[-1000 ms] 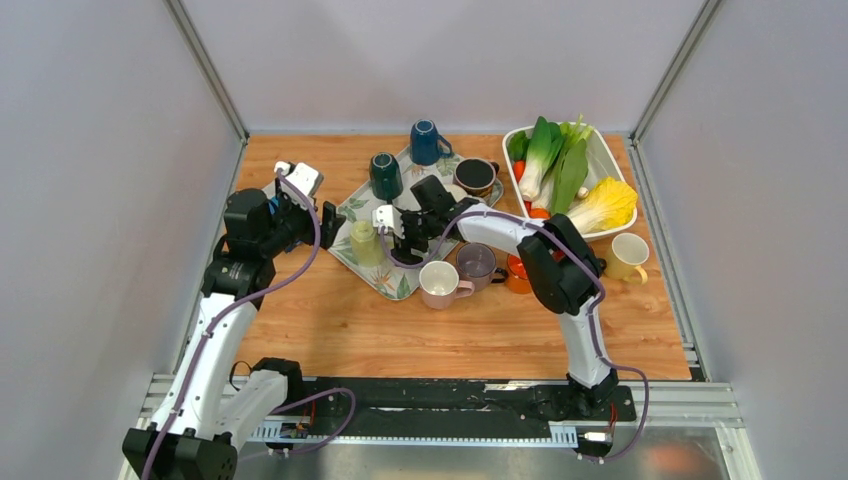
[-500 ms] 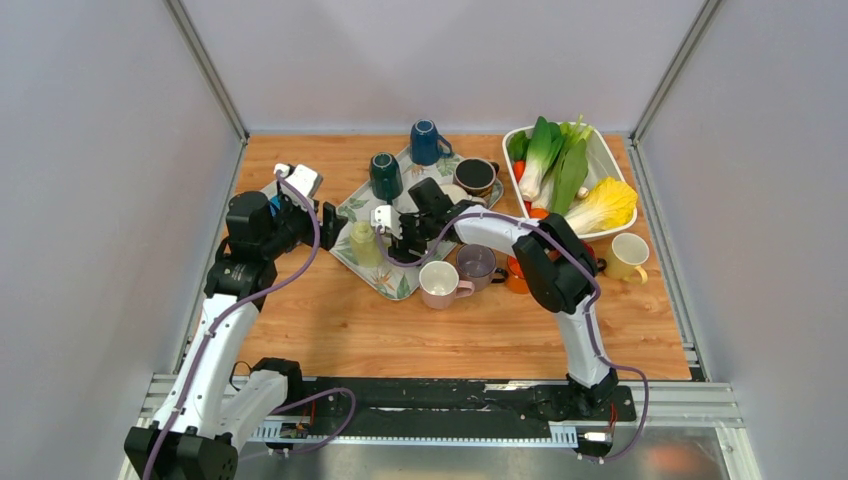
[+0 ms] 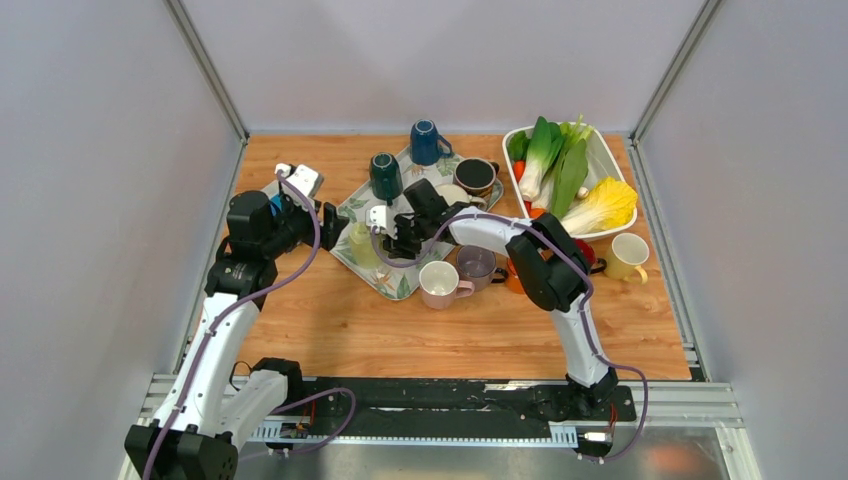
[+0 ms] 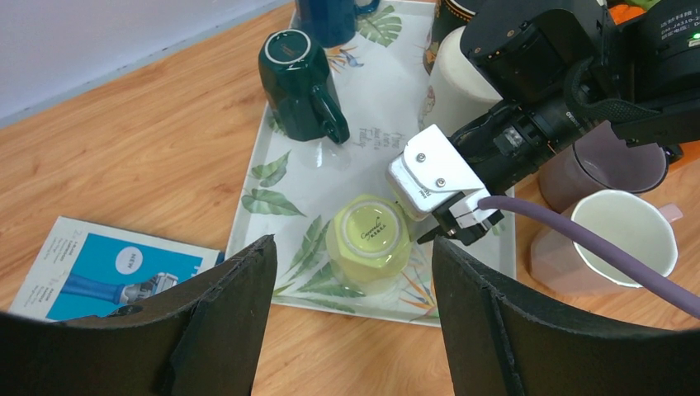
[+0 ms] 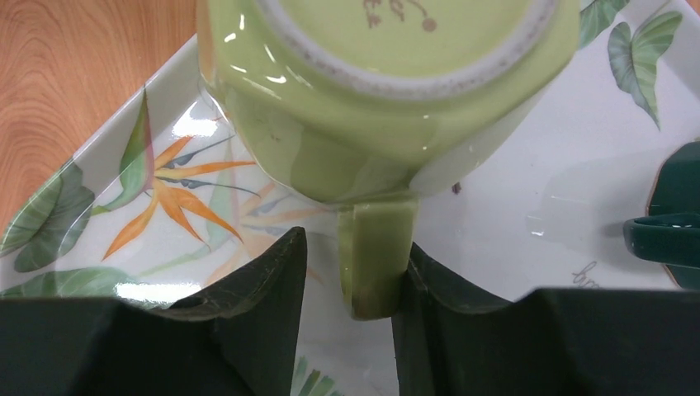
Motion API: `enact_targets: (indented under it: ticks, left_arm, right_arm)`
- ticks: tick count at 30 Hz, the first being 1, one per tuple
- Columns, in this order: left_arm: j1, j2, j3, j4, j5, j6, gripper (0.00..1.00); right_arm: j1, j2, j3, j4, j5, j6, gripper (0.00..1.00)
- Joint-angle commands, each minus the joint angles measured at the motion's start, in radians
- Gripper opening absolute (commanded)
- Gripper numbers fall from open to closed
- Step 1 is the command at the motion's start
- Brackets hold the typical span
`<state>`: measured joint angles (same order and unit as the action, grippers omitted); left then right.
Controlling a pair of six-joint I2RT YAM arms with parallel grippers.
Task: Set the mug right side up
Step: Turn over the cup on the tray.
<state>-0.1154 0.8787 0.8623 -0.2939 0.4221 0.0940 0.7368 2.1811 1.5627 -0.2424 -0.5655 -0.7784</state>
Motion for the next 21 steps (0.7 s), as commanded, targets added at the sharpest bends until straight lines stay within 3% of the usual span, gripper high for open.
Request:
enact_targets:
  ticks: [1, 7, 10, 16, 21]
  left_arm:
    - [0.009, 0.001, -0.001, 0.037, 0.023, -0.011, 0.76]
    - [0.008, -0.002, -0.001, 0.034, 0.029, -0.006, 0.76]
    - [0.008, -0.009, 0.0, 0.019, 0.028, 0.014, 0.75]
    - [0.008, -0.063, -0.004, -0.01, 0.0, 0.215, 0.75]
    - [0.008, -0.147, -0.075, 0.037, -0.01, 0.526, 0.75]
  right_arm:
    - [0.014, 0.012, 0.027, 0.04, -0.014, 0.01, 0.42]
    - [0.02, 0.009, 0.001, 0.042, -0.012, -0.011, 0.19]
    - [0.025, -0.001, 0.002, 0.043, -0.006, -0.012, 0.01]
    - [0.007, -0.069, 0.044, 0.042, -0.086, 0.131, 0.0]
    - [-0.05, -0.135, 0.093, 0.044, -0.244, 0.336, 0.0]
